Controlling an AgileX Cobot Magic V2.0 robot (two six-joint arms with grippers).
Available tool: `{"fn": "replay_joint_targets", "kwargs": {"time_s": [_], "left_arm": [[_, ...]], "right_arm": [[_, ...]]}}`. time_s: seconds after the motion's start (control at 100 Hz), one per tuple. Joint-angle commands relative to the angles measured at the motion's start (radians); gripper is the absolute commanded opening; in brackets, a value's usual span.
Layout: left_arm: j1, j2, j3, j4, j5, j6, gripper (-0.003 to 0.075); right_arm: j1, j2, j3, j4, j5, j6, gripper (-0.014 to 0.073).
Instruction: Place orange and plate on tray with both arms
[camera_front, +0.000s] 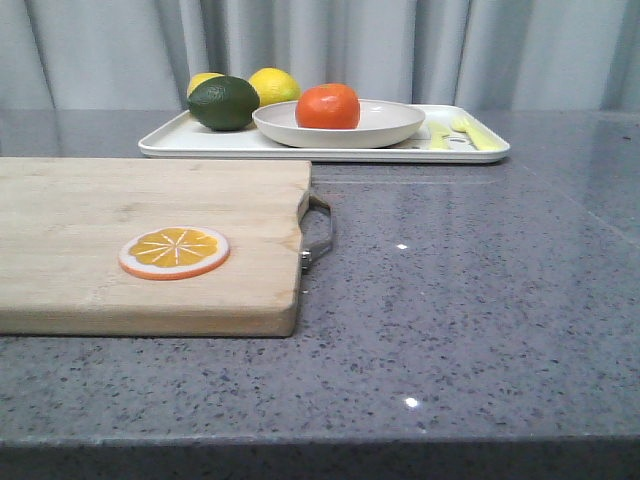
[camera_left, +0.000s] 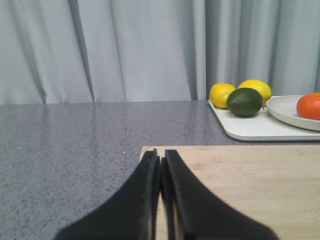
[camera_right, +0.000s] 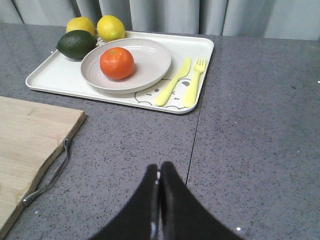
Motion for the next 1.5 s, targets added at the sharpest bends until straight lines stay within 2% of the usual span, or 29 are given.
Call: {"fn": "replay_joint_targets", "kwargs": {"time_s": [0.0, 0.09, 0.12, 0.24, 0.45, 1.15, 1.33, 1.49], "left_arm": [[0.018, -0.028, 0.020, 0.019, -0.090, -0.052, -0.0020], [0.018, -0.069, 0.069, 0.082, -0.090, -0.159, -0.0020], [0.018, -0.086, 0.069, 0.085, -0.042, -0.177, -0.0020], [0.018, -0.086, 0.067, 0.085, 0.022, -0.177, -0.0020], [0.018, -0.086, 0.067, 0.087, 0.051, -0.177, -0.0020], [0.018, -0.086, 0.067, 0.087, 0.051, -0.177, -0.0020], [0.018, -0.086, 0.067, 0.087, 0.051, -0.177, -0.0020], [0.018, -0.086, 0.067, 0.087, 0.051, -0.177, -0.0020]], "right_arm": [[-0.002, -0.001, -0.022, -0.013, -0.073, -0.010, -0.0038], [-0.002, -0.001, -0.022, -0.013, -0.073, -0.010, -0.0038], [-0.002, -0.001, -0.022, -0.013, -0.073, -0.010, -0.0038], [-0.002, 0.000, -0.022, -0.013, -0.074, -0.010, -0.0038], [-0.002, 0.002, -0.022, -0.013, -0.073, -0.010, -0.0038], [-0.002, 0.002, -0.022, -0.013, -0.073, -0.010, -0.0038], [0.069, 0.002, 0.012, -0.020, -0.087, -0.010, -0.0038], [0.068, 0.004, 0.012, -0.032, -0.090, -0.010, -0.0038]]}}
